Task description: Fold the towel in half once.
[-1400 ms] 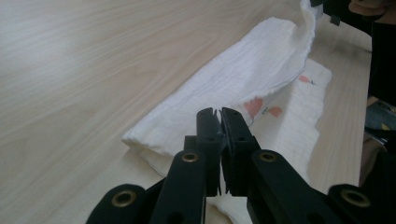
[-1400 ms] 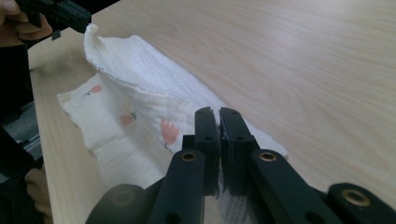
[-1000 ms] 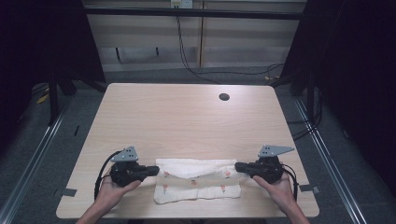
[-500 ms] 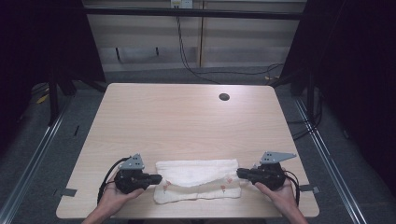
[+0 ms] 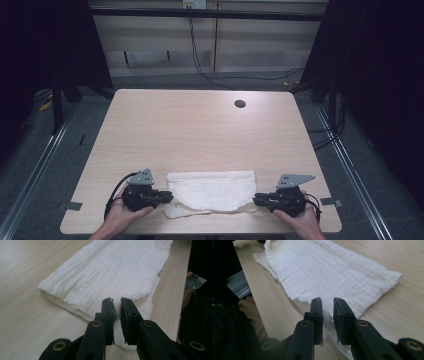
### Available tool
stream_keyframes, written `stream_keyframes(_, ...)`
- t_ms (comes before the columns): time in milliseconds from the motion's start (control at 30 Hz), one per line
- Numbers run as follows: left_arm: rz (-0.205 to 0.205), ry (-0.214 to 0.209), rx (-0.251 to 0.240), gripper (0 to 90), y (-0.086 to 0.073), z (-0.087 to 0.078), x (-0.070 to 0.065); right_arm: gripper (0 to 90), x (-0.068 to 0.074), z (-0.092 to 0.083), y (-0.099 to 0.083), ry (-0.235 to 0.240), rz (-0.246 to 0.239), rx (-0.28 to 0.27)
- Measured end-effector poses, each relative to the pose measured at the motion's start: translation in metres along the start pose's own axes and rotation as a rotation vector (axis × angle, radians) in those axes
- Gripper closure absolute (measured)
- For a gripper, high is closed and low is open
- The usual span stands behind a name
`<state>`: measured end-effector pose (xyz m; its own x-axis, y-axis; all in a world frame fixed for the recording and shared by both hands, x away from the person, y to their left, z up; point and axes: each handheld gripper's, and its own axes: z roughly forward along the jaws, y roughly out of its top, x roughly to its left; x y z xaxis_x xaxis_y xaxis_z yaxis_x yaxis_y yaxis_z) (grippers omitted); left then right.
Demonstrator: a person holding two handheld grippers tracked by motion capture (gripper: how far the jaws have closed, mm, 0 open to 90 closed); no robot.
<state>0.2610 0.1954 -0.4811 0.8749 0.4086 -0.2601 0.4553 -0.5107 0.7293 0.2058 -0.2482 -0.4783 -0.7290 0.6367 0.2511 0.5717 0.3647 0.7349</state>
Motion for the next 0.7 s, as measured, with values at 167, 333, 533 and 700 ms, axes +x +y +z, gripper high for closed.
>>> stream_keyframes(167,0.007,-0.022,-0.033,85.8,-0.001,-0.007,-0.004,77.8,0.0,-0.003,0.001,-0.003,0.0,-0.02)
stream_keyframes(333,-0.007,-0.026,-0.065,85.4,0.002,-0.012,0.001,74.0,0.0,-0.011,0.001,-0.008,-0.004,-0.025)
stream_keyframes(533,-0.016,0.021,-0.035,78.4,0.018,0.003,0.013,65.1,-0.003,0.001,0.009,-0.03,0.025,-0.015)
stream_keyframes(700,-0.018,0.053,0.008,71.3,0.036,0.023,0.026,59.5,-0.004,0.032,0.028,0.016,-0.034,0.083)
